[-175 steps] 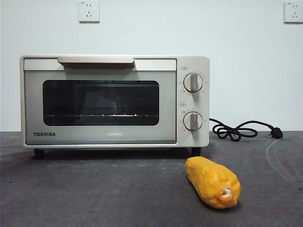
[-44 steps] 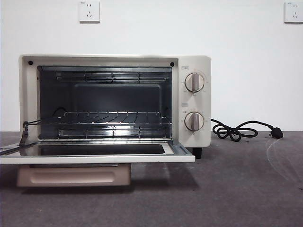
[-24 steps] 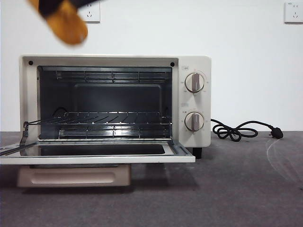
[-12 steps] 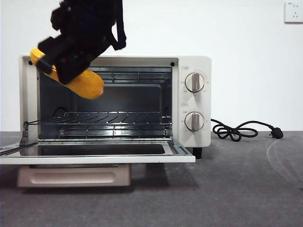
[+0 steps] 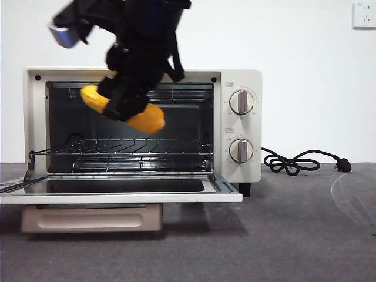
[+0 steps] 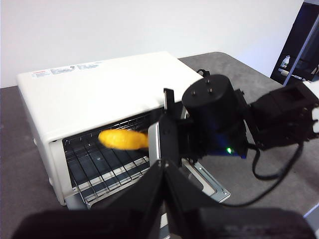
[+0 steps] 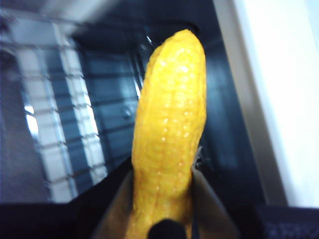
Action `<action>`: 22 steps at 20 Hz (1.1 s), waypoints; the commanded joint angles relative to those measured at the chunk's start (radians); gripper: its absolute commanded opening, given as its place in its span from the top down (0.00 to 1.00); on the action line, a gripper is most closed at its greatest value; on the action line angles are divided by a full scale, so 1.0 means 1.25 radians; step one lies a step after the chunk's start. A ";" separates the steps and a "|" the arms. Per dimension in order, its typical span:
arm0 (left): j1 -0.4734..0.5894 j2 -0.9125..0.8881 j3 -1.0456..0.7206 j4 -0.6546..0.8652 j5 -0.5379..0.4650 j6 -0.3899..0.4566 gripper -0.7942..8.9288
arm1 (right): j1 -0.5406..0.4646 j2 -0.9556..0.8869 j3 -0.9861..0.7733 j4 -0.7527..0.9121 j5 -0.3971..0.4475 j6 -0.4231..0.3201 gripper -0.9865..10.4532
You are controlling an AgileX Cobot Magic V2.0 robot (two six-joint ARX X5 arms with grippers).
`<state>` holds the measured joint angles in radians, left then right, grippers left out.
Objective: Take the corn from the table,put the corn in the oven
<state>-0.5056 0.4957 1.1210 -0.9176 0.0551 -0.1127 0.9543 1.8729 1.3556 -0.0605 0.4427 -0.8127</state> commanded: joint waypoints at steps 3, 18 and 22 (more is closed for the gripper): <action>-0.002 -0.002 0.001 -0.007 -0.002 0.010 0.92 | -0.023 0.013 0.000 -0.031 -0.026 -0.007 0.75; -0.002 -0.002 0.001 -0.009 -0.002 0.016 0.92 | -0.027 0.013 0.000 -0.059 -0.004 0.069 0.61; -0.002 0.005 0.001 -0.007 -0.003 0.030 0.92 | 0.006 0.012 0.000 -0.061 0.031 0.093 0.61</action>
<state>-0.5056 0.5003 1.1210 -0.9310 0.0547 -0.0959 0.9565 1.8732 1.3556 -0.1421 0.4793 -0.7204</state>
